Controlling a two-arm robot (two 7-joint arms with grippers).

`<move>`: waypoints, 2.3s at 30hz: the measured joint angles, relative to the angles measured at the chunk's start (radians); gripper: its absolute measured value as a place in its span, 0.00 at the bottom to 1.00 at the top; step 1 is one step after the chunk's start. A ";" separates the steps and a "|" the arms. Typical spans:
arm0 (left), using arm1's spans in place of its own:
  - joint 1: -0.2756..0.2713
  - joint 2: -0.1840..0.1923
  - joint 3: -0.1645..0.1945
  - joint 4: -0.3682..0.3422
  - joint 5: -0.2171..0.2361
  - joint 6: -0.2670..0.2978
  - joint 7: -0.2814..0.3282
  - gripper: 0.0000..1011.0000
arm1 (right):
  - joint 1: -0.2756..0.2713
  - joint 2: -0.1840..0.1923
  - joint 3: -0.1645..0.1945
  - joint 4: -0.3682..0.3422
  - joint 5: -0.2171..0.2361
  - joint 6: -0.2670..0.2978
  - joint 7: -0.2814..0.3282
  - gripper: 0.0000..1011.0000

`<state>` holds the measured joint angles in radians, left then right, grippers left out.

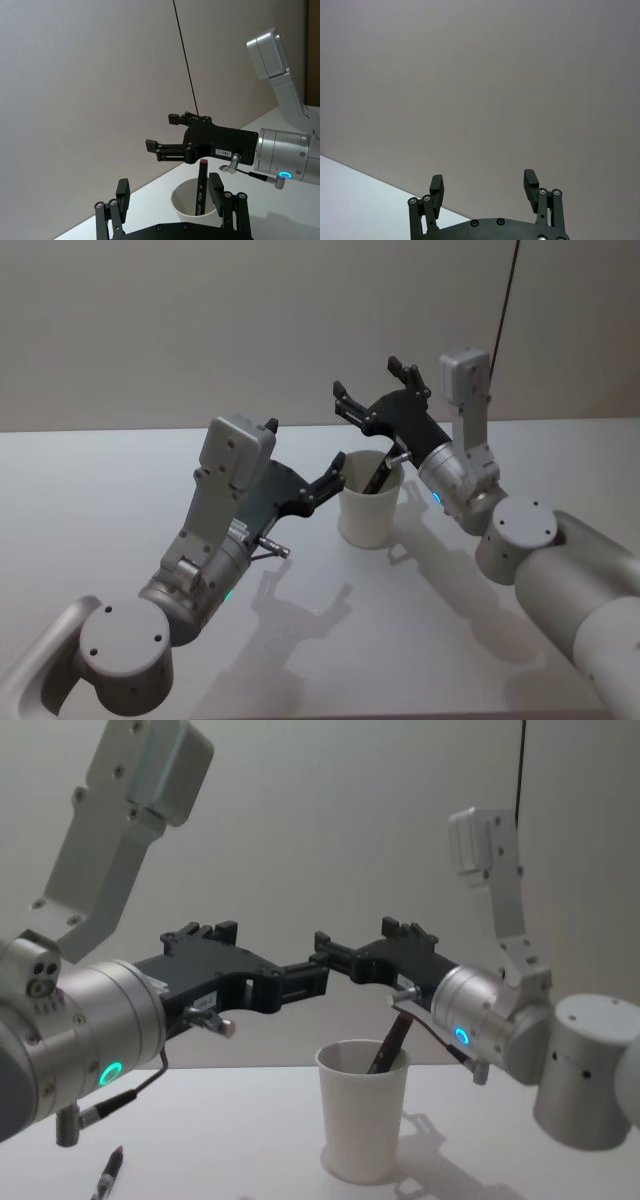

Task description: Place the pen into the pen holder.

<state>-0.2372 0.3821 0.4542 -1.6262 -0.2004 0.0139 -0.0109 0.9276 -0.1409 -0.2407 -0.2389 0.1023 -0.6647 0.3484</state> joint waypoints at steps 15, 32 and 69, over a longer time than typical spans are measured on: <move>0.000 0.000 0.000 0.000 0.000 0.000 0.000 0.99 | -0.213 0.058 -0.010 -0.532 -0.029 0.371 -0.057 0.99; 0.000 0.000 0.000 0.000 0.000 0.000 0.000 0.99 | -0.418 0.129 0.001 -0.957 -0.002 0.594 -0.126 0.99; 0.000 0.000 0.000 0.000 0.000 0.000 0.000 0.99 | -0.686 0.242 0.060 -1.253 0.098 0.679 -0.302 0.99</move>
<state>-0.2372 0.3821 0.4542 -1.6262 -0.2003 0.0139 -0.0110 0.2412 0.1009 -0.1812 -1.4918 0.1998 0.0142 0.0466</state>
